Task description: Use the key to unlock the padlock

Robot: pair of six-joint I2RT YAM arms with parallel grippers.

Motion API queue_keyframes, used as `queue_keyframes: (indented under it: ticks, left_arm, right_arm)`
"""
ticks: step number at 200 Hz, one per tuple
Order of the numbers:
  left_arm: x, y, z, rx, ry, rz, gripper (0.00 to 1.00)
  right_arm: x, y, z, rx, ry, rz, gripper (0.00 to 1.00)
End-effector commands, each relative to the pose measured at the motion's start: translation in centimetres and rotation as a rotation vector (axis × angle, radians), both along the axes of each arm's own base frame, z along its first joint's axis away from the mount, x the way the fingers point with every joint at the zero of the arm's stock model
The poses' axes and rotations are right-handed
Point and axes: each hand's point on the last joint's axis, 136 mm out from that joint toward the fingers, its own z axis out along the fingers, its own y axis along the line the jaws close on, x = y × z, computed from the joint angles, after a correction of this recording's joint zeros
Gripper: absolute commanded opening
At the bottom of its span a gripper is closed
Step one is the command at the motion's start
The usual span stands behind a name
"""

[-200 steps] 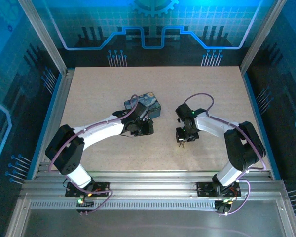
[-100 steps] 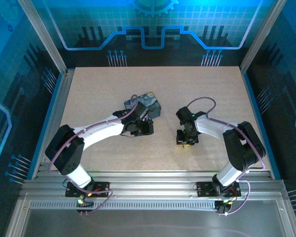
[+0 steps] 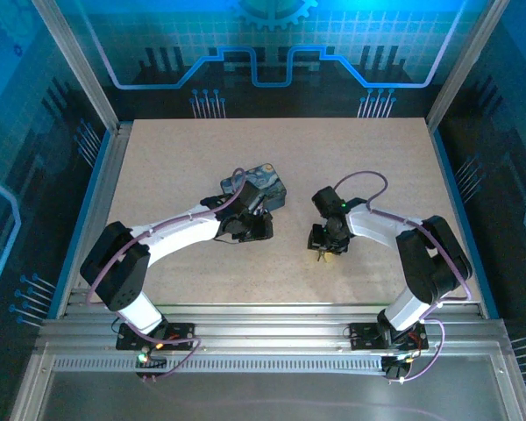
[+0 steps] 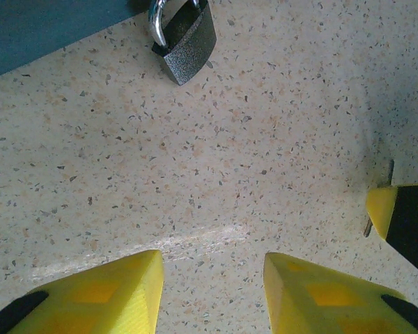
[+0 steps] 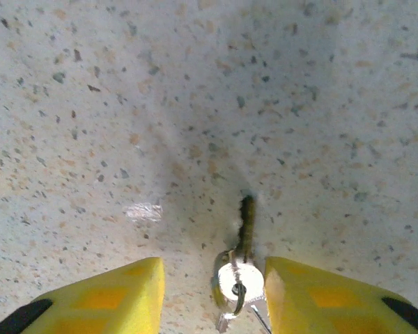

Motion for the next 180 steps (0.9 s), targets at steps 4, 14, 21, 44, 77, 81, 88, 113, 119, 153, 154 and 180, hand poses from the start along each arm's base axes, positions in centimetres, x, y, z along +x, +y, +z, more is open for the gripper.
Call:
queue_keyframes:
  ticks: [4,14,21,44,77,81,88,113,119,153,154,180]
  left_arm:
    - [0.0,0.0,0.6,-0.014,-0.003,-0.004,0.43]
    - [0.0,0.1,0.6,-0.012,-0.003,-0.004,0.43]
    - [-0.1,0.1,0.7,-0.011,-0.003,-0.003,0.43]
    - [-0.1,0.2,0.8,-0.009,-0.006,-0.001,0.43]
    - [0.0,0.2,0.9,-0.009,-0.007,-0.002,0.43]
    - [0.0,0.2,0.9,-0.009,-0.007,-0.003,0.43]
    - [0.0,0.2,1.0,-0.009,-0.009,-0.003,0.43]
    - [-0.1,0.3,1.1,-0.005,-0.013,-0.003,0.43]
    - [0.0,0.3,1.2,-0.004,-0.014,0.0,0.43]
    - [0.1,0.2,1.3,-0.006,-0.016,-0.001,0.43]
    - [0.1,0.2,1.3,-0.006,-0.015,-0.001,0.43]
    - [0.2,0.2,1.5,-0.001,-0.019,0.0,0.43]
  right_arm:
    - [0.3,0.2,-0.4,-0.001,0.011,-0.004,0.39]
    - [0.0,0.0,-0.6,-0.012,0.017,-0.002,0.38]
    - [-0.1,-0.3,-0.7,-0.02,0.019,-0.002,0.38]
    - [-0.7,-0.7,-1.0,-0.036,0.026,0.006,0.38]
    - [-1.0,-0.9,-1.7,-0.043,0.043,0.017,0.33]
    - [-1.0,-0.9,-1.7,-0.044,0.044,0.016,0.32]
    - [-1.9,-1.3,-2.4,-0.054,0.066,0.013,0.32]
    - [-2.2,-1.8,-2.7,-0.071,0.065,0.008,0.24]
    - [-2.3,-1.9,-2.8,-0.075,0.065,0.008,0.22]
    - [-2.4,-2.3,-3.5,-0.07,0.074,0.002,0.18]
    - [-2.4,-2.3,-3.5,-0.069,0.074,0.002,0.18]
    - [-2.0,-2.2,-3.5,-0.052,0.06,0.003,0.13]
